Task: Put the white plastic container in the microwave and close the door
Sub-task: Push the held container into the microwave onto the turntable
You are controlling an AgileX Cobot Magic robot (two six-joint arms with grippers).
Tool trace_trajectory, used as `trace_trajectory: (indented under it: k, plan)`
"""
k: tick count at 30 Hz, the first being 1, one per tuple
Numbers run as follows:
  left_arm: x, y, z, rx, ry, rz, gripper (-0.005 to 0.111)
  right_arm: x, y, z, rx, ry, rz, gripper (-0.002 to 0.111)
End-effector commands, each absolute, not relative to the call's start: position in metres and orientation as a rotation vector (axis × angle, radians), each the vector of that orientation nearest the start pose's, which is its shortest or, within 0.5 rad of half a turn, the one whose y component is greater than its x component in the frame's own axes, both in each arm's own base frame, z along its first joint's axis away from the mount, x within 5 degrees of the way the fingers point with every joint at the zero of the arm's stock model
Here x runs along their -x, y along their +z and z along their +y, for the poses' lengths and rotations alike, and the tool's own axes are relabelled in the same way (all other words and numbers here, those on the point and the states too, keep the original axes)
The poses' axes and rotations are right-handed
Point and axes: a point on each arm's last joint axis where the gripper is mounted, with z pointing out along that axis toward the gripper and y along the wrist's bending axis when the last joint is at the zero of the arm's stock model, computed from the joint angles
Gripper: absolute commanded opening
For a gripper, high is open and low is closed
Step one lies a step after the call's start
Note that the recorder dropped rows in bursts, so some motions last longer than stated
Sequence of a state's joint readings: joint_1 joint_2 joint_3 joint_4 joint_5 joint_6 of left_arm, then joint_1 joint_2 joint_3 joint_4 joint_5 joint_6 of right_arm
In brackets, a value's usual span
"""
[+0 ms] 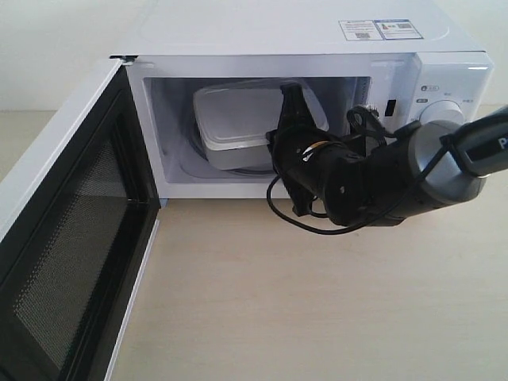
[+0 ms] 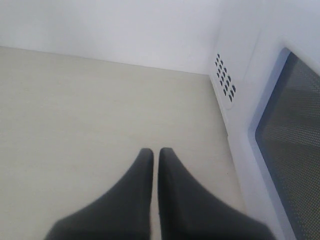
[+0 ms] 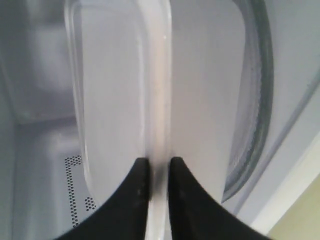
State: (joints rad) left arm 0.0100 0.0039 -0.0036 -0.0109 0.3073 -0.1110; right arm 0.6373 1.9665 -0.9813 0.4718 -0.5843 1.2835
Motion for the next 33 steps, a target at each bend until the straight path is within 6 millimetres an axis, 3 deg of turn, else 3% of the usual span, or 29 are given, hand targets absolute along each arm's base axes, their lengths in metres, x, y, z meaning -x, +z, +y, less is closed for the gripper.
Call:
trace_trajectory:
  k: [1,9,33]
  plan:
    - [-0.054,0.186,0.0,0.115,-0.095,1.787,0.004,-0.341,0.162,0.217,-1.202,1.27,1.709,0.022]
    - [-0.054,0.186,0.0,0.115,-0.095,1.787,0.004,-0.34,0.163,0.218,-1.158,1.276,1.726,0.046]
    - [-0.054,0.186,0.0,0.115,-0.095,1.787,0.004,-0.332,0.168,0.228,-0.946,1.295,1.849,0.046]
